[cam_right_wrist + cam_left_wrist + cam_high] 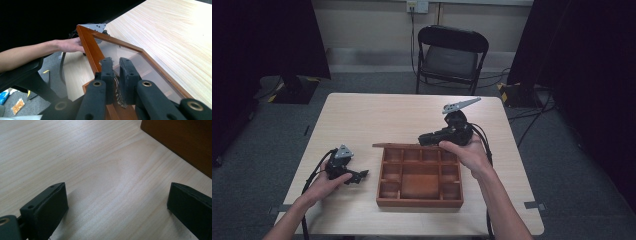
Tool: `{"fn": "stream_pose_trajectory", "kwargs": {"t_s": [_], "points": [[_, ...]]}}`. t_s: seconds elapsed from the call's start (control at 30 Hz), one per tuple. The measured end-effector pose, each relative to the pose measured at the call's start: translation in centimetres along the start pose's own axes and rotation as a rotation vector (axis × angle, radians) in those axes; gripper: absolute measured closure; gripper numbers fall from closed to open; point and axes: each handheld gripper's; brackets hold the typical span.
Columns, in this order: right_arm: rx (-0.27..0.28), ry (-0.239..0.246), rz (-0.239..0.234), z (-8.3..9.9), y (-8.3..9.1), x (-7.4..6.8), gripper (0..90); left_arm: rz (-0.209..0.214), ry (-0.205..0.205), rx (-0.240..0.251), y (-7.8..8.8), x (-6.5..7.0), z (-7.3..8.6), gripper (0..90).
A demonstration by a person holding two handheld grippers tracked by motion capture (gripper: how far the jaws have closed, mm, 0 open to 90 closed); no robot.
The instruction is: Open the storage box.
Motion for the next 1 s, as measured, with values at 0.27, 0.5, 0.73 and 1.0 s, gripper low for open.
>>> {"fn": "stream_pose_trajectory", "kwargs": {"t_s": [0.27, 0.5, 0.73, 1.0], "points": [[0.002, 0.005, -0.001, 0.05, 0.01, 0.01, 82.8, 0.0, -0.001, -0.003, 0.02, 0.0, -0.01, 2.4], [0.004, 0.009, 0.0, 0.12, 0.01, -0.05, 82.8, -0.001, 0.0, -0.003, 0.03, 0.0, 0.0, 2.4], [0.006, 0.013, 0.001, 0.16, 0.01, -0.07, 82.8, -0.001, 0.0, -0.003, 0.03, 0.01, 0.0, 2.4], [0.007, 0.016, -0.001, 0.16, 0.02, -0.04, 82.8, -0.001, 0.0, -0.003, 0.03, 0.01, 0.0, 2.4]]}}
Point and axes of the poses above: each handheld gripper's, and its own axes: y roughly backward along the jaws, z roughly out of its underside, x roughly to its right, and after that the axes turned 14 degrees about y, right-handed
